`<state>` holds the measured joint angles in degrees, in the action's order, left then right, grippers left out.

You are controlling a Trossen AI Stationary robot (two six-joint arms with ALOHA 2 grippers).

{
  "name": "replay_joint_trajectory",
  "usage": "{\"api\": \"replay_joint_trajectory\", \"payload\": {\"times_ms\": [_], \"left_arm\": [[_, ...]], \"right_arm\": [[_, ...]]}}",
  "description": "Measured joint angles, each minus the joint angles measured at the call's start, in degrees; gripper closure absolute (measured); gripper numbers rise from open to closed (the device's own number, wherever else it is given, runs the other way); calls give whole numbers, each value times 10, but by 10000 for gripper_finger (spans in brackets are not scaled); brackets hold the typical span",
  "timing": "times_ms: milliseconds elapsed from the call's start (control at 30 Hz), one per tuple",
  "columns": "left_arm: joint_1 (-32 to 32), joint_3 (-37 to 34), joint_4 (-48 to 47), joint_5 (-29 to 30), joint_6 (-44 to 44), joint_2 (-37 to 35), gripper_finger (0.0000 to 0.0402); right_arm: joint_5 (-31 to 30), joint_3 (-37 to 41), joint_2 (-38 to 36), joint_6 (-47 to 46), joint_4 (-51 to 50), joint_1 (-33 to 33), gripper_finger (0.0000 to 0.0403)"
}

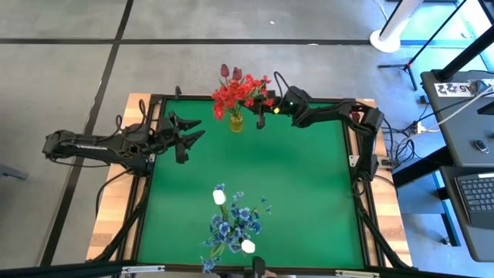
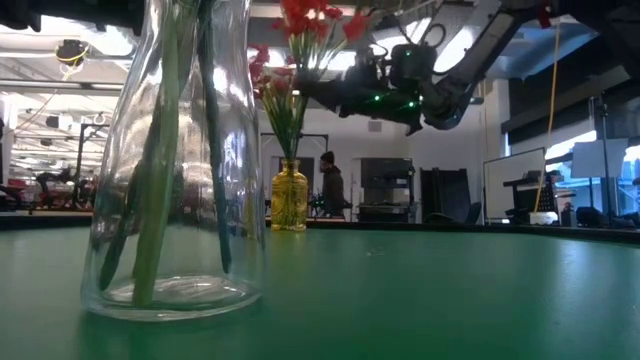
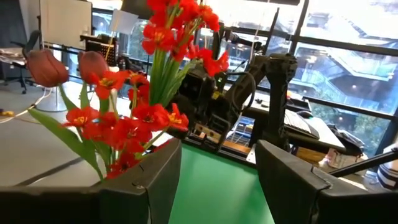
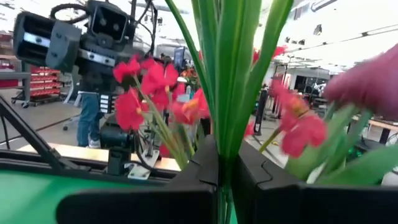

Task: Sort flowers into vase by color
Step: Put the red flowers into the yellow vase

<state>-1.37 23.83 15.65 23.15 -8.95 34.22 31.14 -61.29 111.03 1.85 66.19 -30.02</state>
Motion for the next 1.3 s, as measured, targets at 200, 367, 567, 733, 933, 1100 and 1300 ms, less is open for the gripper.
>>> {"api": "replay_joint_trajectory", "payload": {"times_ms": [200, 367, 567, 733, 933, 1100, 1300], "left_arm": [[0, 0, -13, 3, -4, 0, 200], [0, 0, -26, 3, -12, 0, 200], [0, 0, -31, 11, -12, 0, 200], [0, 0, -32, 18, -12, 0, 200], [0, 0, -32, 18, -11, 0, 200], [0, 0, -32, 18, -12, 0, 200], [0, 0, -32, 18, -11, 0, 200]], "right_arm": [[9, -20, 32, -2, -4, 0, 390], [9, -22, 45, -1, -47, 0, 385], [-5, -22, 45, 0, -109, 0, 361], [-5, -22, 45, -3, -123, 0, 322], [-5, -22, 42, -20, -130, 0, 228], [-5, -22, 9, -12, -197, 0, 148], [5, -22, -59, 45, -364, 0, 85]]}}
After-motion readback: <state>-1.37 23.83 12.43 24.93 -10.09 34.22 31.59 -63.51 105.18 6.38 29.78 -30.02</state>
